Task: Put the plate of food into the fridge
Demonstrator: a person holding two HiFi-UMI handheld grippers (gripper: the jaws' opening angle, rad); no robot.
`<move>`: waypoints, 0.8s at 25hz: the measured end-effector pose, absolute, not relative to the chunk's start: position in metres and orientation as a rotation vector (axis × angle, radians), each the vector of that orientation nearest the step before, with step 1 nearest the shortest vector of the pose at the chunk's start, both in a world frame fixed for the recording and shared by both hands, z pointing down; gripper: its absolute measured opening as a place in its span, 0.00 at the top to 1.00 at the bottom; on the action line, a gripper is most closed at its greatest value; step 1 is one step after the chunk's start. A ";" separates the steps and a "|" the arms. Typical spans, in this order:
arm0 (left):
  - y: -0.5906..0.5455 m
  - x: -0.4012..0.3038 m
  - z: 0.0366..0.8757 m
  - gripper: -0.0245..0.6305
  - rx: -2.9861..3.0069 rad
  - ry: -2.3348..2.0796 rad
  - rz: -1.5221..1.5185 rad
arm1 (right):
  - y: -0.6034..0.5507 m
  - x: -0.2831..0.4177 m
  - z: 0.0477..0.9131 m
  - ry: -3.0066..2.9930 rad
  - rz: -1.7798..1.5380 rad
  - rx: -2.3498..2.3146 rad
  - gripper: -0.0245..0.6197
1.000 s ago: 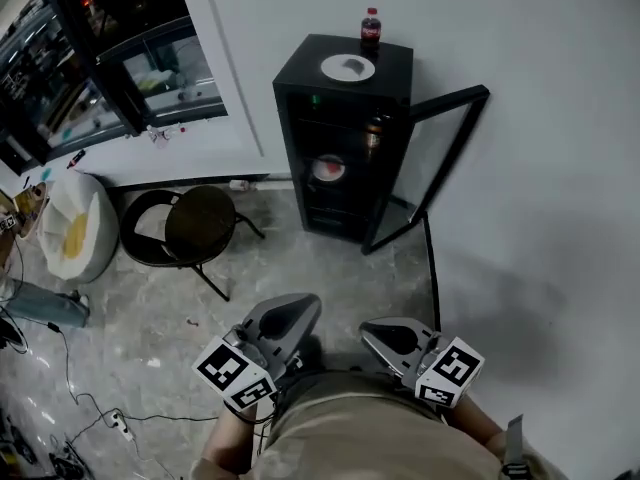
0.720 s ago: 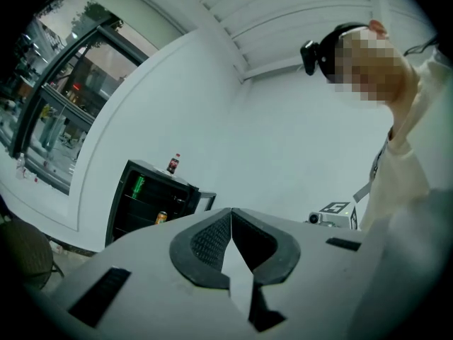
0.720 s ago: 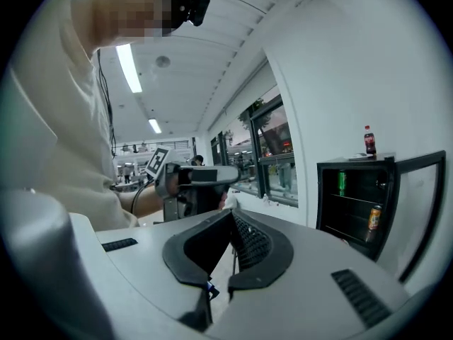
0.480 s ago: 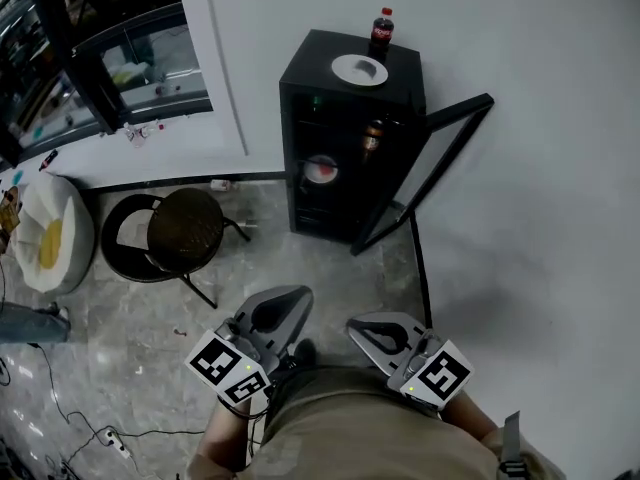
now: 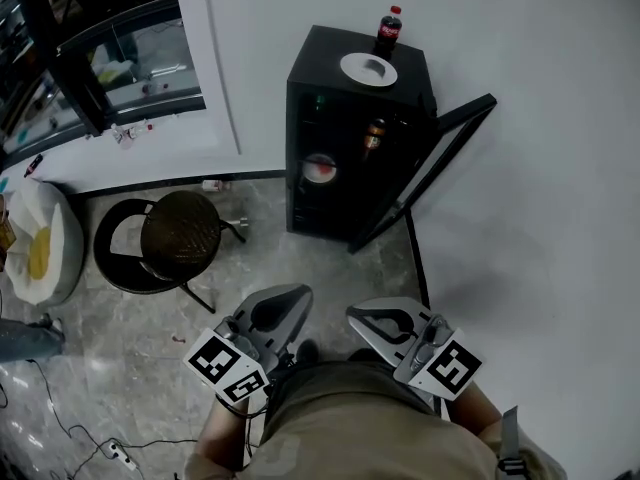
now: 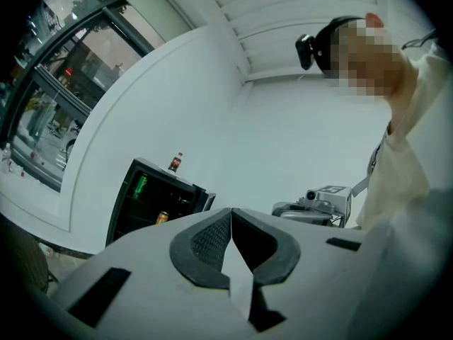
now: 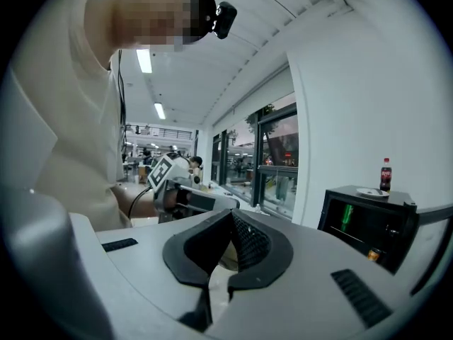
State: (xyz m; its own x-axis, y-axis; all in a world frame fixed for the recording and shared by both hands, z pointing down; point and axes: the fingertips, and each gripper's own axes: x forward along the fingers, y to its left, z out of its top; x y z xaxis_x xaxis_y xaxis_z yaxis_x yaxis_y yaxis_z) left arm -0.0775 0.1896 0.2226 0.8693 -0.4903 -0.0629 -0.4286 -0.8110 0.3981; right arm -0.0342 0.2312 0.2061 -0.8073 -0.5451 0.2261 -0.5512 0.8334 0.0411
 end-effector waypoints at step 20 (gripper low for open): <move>0.130 -0.118 0.213 0.95 2.591 -1.035 -0.230 | 0.155 0.042 0.208 -2.837 0.254 1.092 0.93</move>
